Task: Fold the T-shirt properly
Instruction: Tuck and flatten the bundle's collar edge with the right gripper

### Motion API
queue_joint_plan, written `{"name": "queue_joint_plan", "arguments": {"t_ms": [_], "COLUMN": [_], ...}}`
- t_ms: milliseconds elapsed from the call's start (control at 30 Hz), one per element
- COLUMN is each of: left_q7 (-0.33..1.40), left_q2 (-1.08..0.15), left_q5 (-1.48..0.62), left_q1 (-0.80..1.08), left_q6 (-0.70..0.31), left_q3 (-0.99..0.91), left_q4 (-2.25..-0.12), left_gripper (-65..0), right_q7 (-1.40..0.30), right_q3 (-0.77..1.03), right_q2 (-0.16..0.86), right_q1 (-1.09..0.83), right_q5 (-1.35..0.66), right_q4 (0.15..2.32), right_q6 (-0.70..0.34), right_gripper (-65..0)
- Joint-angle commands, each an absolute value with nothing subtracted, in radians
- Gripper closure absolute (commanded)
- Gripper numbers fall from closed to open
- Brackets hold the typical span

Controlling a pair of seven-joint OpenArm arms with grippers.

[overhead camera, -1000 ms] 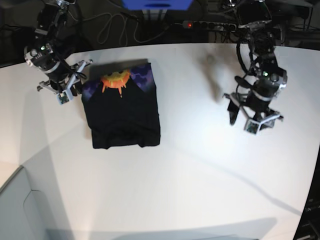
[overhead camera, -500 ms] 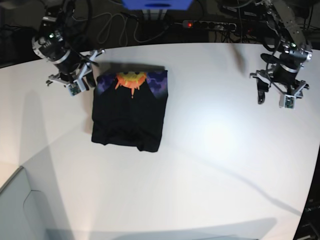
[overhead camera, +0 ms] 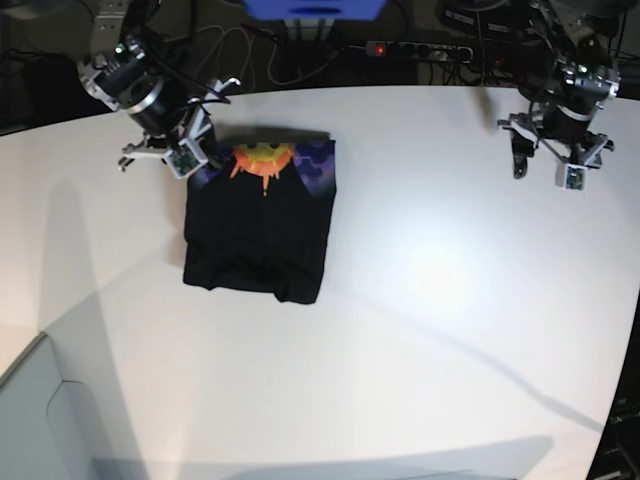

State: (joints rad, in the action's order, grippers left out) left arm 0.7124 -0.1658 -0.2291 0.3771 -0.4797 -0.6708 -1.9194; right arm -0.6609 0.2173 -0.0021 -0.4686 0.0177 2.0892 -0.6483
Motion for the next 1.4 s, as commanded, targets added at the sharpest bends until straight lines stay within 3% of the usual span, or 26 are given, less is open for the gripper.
{"name": "queue_joint_plan", "arguments": {"t_ms": [0,433,700,833,1133,1367], "left_q7": [0.693,0.691,0.690,0.690,0.691,0.691], "left_q2": [-0.174,-0.140,-0.139,-0.119,-0.119,-0.119], "left_q5": [-0.242,-0.242,-0.242,-0.242,-0.242,-0.242], "left_q1": [0.383,0.458,0.487,0.484,0.481,0.484], "left_q6": [-0.476,-0.476,-0.476,-0.476,-0.476,-0.476], "left_q3": [-0.677,-0.677,-0.693,-0.716,-0.714,-0.714], "left_q4": [-1.937,-1.956,-1.966,-1.966,-1.966,-1.966], "left_gripper": [-40.3,-40.3,-40.3,-40.3,-40.3,-40.3], "right_q7": [-0.642,-0.638,-0.490,-0.450,-0.456,-0.455], "right_q3": [0.208,0.211,0.205,0.213,0.185,0.062], "right_q2": [0.002,0.076,0.093,0.090,0.071,0.065], "right_q1": [-0.463,-0.234,-0.231,-0.260,-0.351,-0.380], "right_q5": [0.007,0.008,0.008,0.004,0.002,0.007], "right_q4": [2.089,1.758,1.583,1.639,1.980,1.914], "right_q6": [-0.659,-0.657,-0.657,-0.657,-0.657,-0.657], "right_gripper": [-0.2,-0.2,-0.2,-0.2,-0.2,-0.2]}}
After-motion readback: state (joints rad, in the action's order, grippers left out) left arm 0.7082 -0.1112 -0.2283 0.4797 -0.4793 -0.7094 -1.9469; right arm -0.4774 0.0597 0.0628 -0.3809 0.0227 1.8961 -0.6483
